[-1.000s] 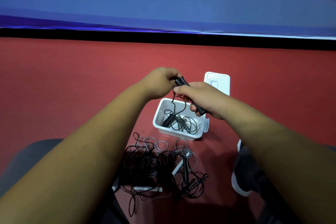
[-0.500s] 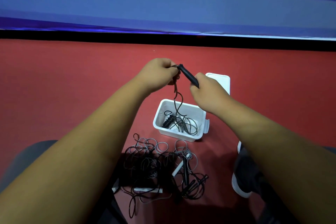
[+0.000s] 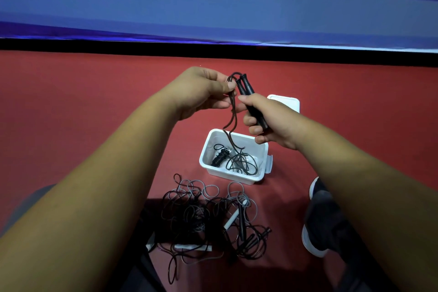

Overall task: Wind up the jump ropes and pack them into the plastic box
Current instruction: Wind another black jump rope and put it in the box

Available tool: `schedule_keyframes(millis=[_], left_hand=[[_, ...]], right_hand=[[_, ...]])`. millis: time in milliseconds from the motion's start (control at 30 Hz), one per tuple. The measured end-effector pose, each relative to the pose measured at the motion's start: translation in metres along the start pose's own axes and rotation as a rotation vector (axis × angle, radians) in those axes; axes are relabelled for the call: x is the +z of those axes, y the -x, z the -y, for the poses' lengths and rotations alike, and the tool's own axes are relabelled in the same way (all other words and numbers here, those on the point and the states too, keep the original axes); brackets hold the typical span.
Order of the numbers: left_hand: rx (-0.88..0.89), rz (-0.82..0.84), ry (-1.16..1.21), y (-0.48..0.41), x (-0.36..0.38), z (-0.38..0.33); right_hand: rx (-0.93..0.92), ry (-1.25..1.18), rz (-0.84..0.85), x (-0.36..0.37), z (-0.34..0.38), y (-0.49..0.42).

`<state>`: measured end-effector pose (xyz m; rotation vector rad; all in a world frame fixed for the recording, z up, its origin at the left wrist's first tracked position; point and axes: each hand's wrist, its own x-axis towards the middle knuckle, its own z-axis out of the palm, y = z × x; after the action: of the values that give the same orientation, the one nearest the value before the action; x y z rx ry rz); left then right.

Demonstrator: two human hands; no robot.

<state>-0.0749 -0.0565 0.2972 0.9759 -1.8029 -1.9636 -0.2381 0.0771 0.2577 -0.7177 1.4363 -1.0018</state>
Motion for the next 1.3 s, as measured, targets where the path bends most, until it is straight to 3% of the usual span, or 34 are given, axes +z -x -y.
schedule_keyframes(millis=[133,300,800,1133,1300], left_hand=[[-0.015,0.005,0.061,0.003,0.006,-0.003],[-0.057,0.033,0.117,0.004,0.010,-0.004],[-0.043,-0.063,-0.014,0.004,0.009,-0.004],[-0.072,-0.166,-0.077,0.006,0.008,-0.004],[-0.051,-0.184,0.052,-0.003,0.001,0.004]], right_hand=[[-0.015,-0.026,0.073,0.001,-0.001,0.001],[-0.056,0.022,0.025,0.001,-0.007,-0.002],[-0.141,0.152,0.011,0.005,-0.013,-0.003],[-0.097,0.106,0.033,0.006,-0.004,0.005],[-0.080,-0.101,0.010,0.008,0.003,0.009]])
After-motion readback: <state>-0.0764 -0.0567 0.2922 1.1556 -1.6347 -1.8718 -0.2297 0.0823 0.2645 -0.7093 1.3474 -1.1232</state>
